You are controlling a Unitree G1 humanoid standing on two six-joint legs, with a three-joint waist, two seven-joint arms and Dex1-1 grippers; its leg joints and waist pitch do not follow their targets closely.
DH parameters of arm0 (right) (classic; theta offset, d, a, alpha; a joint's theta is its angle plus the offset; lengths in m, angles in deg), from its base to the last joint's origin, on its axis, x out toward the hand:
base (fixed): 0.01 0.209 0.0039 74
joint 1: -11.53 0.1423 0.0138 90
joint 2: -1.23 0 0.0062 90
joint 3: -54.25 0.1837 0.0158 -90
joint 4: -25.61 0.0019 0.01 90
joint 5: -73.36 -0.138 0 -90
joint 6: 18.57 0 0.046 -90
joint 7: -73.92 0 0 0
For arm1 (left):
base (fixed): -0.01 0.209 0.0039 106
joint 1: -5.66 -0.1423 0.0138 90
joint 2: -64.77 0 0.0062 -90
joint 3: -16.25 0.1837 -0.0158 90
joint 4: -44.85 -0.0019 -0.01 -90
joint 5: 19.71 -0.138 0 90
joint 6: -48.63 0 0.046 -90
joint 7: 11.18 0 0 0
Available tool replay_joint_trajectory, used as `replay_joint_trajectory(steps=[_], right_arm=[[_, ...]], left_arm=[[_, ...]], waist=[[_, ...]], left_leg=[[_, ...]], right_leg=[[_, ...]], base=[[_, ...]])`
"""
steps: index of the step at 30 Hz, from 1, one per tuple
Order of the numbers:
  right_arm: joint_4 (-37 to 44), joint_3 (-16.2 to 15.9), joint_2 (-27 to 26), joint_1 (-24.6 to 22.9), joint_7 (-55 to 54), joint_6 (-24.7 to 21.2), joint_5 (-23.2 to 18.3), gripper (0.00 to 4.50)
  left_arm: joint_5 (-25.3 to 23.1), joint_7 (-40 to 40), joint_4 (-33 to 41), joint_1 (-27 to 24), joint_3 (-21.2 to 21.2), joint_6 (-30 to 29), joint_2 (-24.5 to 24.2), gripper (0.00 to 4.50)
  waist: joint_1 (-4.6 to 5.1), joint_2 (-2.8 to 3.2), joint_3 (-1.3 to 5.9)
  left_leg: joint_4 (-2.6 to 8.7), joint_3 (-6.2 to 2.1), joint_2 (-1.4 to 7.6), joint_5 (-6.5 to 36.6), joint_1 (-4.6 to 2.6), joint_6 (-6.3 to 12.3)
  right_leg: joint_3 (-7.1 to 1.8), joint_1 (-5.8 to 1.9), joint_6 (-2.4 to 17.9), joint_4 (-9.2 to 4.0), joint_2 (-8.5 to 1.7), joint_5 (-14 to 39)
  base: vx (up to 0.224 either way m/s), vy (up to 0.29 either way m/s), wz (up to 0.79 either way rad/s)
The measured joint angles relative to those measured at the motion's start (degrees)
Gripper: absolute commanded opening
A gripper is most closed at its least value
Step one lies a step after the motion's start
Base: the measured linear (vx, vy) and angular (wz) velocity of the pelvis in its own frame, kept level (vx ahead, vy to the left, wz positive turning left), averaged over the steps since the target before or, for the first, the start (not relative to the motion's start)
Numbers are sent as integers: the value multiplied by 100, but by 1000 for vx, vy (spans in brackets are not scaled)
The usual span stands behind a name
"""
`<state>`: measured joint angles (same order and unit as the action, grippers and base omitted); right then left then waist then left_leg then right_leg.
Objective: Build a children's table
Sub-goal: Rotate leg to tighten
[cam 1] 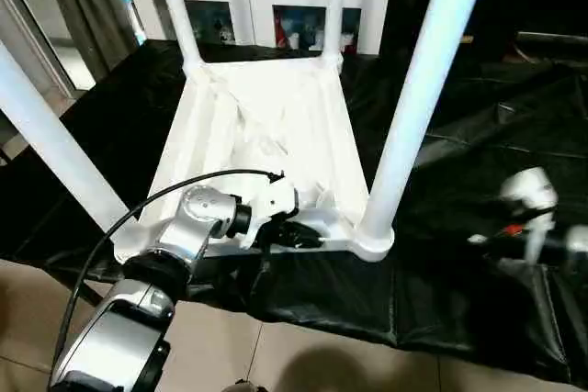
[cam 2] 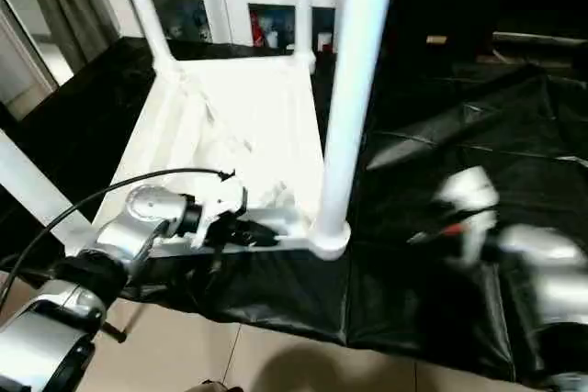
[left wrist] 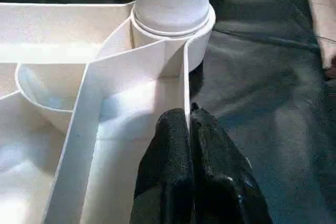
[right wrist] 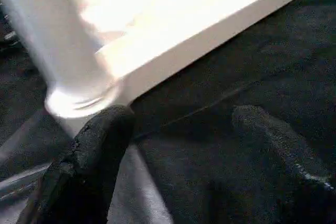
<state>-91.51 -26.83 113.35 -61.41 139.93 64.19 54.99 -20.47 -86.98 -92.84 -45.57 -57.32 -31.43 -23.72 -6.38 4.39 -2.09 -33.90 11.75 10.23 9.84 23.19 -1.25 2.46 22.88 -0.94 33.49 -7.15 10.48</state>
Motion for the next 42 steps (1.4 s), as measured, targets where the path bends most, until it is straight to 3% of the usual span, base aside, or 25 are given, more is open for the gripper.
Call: replay_joint_trajectory(steps=[4, 10, 21, 28, 29, 31, 35, 40, 42], right_arm=[[-60, 142, -117, 101, -361, 67, 1, 343], [-77, 18, -666, 103, -950, 277, 122, 343], [-104, -9, -1487, 244, -1893, 516, 253, 343], [-100, 5, -1682, 126, -2242, 577, 252, 343], [-101, 2, -1734, 126, -2267, 582, 252, 349], [-84, 8, -1880, 126, -2436, 584, 251, 349], [-58, 8, -1999, 128, -2660, 611, 252, 351], [15, 10, -2047, 243, -2930, 615, 289, 351], [133, 53, -2117, 301, -3379, 599, 436, 351]], left_arm=[[98, -315, 185, -113, 91, 3, -15, 0], [116, -569, 420, -225, 218, 74, 22, 0], [11, -595, 169, -150, 347, 806, -28, 0], [-80, -674, -16, -42, 383, 1262, -202, 0], [-94, -673, -39, -21, 382, 1275, -216, 27], [-43, -712, -59, 7, 341, 1170, -234, 27], [218, -851, 71, 2, 171, 948, -244, 77], [598, -813, 511, -66, -110, 600, -310, 114], [799, -462, 881, -277, -381, 257, -331, 134]], waist=[[-6, 5, -1], [-31, 18, -3], [-13, 52, 1], [8, 51, 0], [11, 52, 0], [17, 39, -8], [39, 17, -22], [132, -13, -40], [180, -35, -54]], left_leg=[[2, 12, -1, 0, -5, -1], [0, 24, -2, -1, -1, 1], [3, 32, 0, -1, -3, 0], [3, 32, 0, -1, -7, -2], [3, 32, 0, -1, -8, -2], [4, 32, 0, -1, -9, -4], [7, 33, 2, -3, -8, -7], [10, 41, 3, -3, -7, -7], [13, 47, 4, -3, -6, -7]], right_leg=[[1, -2, 1, 10, -9, -1], [0, 0, 1, 11, -17, -1], [0, 0, 1, 13, -20, -1], [-2, 3, 1, 28, -19, -1], [-4, 6, 1, 35, -19, -1], [-6, 15, 0, 51, -20, 0], [-7, 22, 0, 57, -18, 0], [-16, 28, -3, 55, -16, 2], [-23, 40, -4, 57, -13, 2]], base=[[0, 0, 0], [0, 0, 0], [0, 0, 0], [0, 0, 0], [0, 0, 0], [0, 0, 0], [0, 0, 0], [0, 0, 0], [0, 0, 0]])
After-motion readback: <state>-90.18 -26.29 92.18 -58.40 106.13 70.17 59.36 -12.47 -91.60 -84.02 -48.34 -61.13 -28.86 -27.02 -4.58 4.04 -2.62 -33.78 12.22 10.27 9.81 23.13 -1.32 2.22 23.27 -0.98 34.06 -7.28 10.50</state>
